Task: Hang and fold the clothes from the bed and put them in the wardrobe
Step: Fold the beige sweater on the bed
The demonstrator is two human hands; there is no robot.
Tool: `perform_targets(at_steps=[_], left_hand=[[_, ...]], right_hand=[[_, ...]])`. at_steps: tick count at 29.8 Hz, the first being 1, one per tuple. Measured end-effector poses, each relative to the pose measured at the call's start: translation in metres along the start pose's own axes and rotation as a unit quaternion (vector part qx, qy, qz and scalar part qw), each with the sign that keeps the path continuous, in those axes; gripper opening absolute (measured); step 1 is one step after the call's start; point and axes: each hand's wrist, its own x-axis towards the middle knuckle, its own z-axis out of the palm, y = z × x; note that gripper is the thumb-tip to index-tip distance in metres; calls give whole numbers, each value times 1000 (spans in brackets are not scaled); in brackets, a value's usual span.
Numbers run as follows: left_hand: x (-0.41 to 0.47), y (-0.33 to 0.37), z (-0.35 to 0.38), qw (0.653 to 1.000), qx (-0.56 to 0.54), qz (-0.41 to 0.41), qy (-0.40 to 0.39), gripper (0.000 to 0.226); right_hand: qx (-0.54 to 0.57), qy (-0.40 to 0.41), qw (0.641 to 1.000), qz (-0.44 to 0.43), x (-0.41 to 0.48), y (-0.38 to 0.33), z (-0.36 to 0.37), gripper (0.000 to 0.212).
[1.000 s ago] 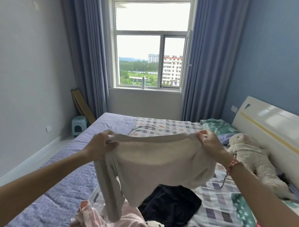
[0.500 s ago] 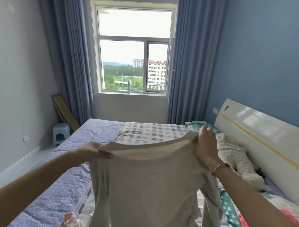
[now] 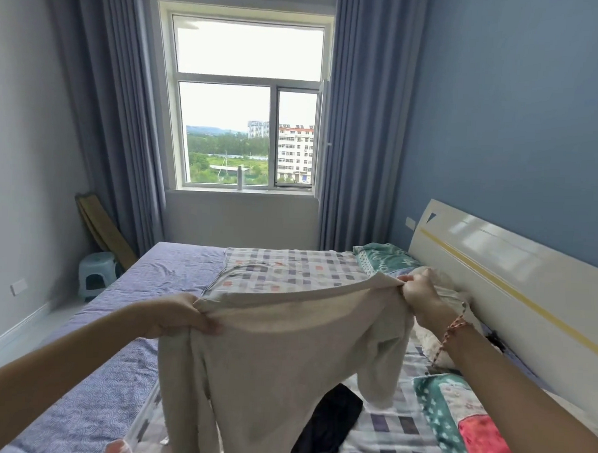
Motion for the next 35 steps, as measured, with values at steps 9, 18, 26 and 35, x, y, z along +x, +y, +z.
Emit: perform_targets(at_steps=[9,18,26,35], left_hand=[[-7,3,-33,998,54,-32,29,39],[22,-6,-36,937,312,59,144,28],[57,-11,-29,864,378,152,294,31],[118,-7,-43,859,262,251,361,22]], right_hand=[[-281,-242,921,-122,-24,-16,-15,70],[-442,-31,879,-177,-19,0,17,41],[-323,105,914,-220,2,20,26,24],[-131,97,976,-146,69,49,35,26]])
